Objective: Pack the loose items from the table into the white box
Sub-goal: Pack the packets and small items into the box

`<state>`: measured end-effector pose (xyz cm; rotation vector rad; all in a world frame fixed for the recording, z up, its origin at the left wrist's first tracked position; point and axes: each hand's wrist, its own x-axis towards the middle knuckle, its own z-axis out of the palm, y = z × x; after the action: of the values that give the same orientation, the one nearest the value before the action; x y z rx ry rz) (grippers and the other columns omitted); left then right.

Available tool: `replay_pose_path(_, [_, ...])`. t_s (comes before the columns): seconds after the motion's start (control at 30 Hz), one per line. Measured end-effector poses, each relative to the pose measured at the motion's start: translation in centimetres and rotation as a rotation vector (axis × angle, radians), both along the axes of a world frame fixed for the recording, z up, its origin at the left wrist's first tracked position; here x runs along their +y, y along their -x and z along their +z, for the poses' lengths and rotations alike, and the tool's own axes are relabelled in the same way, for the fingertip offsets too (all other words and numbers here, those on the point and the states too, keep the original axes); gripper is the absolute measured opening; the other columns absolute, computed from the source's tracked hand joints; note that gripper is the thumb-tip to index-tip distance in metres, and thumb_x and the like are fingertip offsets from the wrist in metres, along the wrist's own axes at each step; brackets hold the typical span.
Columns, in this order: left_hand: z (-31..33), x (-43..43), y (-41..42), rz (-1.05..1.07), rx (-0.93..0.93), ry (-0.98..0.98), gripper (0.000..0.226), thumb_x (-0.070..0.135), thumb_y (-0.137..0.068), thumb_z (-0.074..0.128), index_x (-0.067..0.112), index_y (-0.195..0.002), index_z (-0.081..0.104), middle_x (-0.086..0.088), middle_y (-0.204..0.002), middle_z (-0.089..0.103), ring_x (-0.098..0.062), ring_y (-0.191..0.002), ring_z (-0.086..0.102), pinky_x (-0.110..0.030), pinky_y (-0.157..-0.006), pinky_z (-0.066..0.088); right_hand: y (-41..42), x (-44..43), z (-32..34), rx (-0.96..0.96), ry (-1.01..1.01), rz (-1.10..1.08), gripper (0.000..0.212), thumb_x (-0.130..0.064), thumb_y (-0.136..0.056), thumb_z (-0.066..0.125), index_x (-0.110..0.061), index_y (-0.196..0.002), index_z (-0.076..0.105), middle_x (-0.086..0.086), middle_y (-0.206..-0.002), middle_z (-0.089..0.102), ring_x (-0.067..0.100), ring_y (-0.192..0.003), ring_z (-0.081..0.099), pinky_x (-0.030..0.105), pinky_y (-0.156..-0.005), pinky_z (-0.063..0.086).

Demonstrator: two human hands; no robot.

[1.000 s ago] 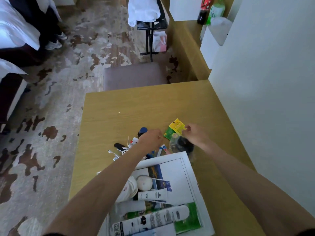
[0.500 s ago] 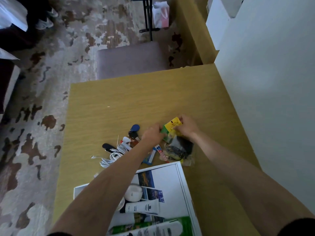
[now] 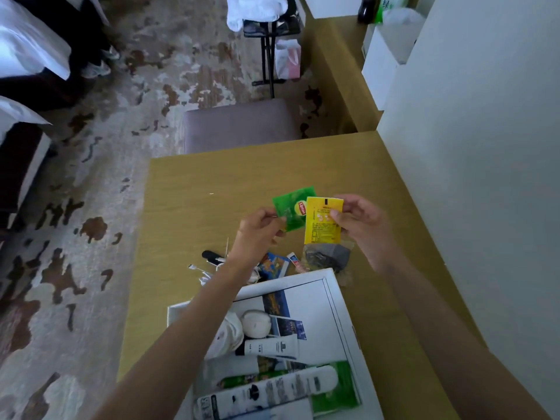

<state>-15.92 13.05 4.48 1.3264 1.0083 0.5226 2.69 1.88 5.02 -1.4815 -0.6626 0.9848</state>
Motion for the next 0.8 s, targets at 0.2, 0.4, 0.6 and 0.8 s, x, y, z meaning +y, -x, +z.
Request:
replay_pose_path(0.2, [1.7,-5.6,3.6,-0.081,-0.231,0.104,0.026,-0.002,-0.085,0.062,-0.001,-0.109,0.052,-0.012,-0.091,0.071,-0.018,-0.073,0.07,-0.025,-0.065,0.057,5.7,-3.0,1.8,-0.002,-0.009,-0.181,0.01,-0.019,-0.085,0.073,-0.013,-0.086,0.064,-0.001,-0.081,0.073,0.014,-0.075,0.071,0.029,-0.061,0.058])
replay_pose_path(0.4, [0.4,-7.4,6.0,-0.211,-0.144,0.118,0.043,0.006,-0.083,0.068,0.022,-0.116,0.046,-0.009,-0.111,0.065,-0.021,-0.094,0.07,-0.035,-0.079,0.059,10.3,-3.9,1.4,-0.066,0.107,-0.269,0.013,-0.021,-0.088,0.069,-0.013,-0.084,0.059,-0.001,-0.078,0.069,0.006,-0.068,0.064,0.019,-0.058,0.052])
replay_pose_path(0.6, [0.0,-8.5,7.2,-0.305,-0.064,-0.008,0.033,0.022,-0.094,0.056,0.012,-0.124,0.046,-0.009,-0.11,0.069,-0.018,-0.09,0.071,-0.043,-0.079,0.058,14.1,-4.3,0.6,0.007,0.097,-0.388,0.008,-0.013,-0.095,0.059,-0.018,-0.095,0.052,0.012,-0.108,0.066,0.016,-0.085,0.063,0.026,-0.065,0.052])
replay_pose_path(0.8, [-1.3,-9.2,8.3,-0.291,-0.102,-0.016,0.011,0.011,-0.099,0.043,0.021,-0.104,0.045,-0.007,-0.089,0.065,-0.004,-0.064,0.068,-0.022,-0.049,0.055,14.5,-5.2,0.4,-0.116,0.134,-0.211,0.04,0.002,-0.087,0.062,-0.027,-0.114,0.055,0.003,-0.118,0.063,0.017,-0.102,0.062,0.027,-0.075,0.053])
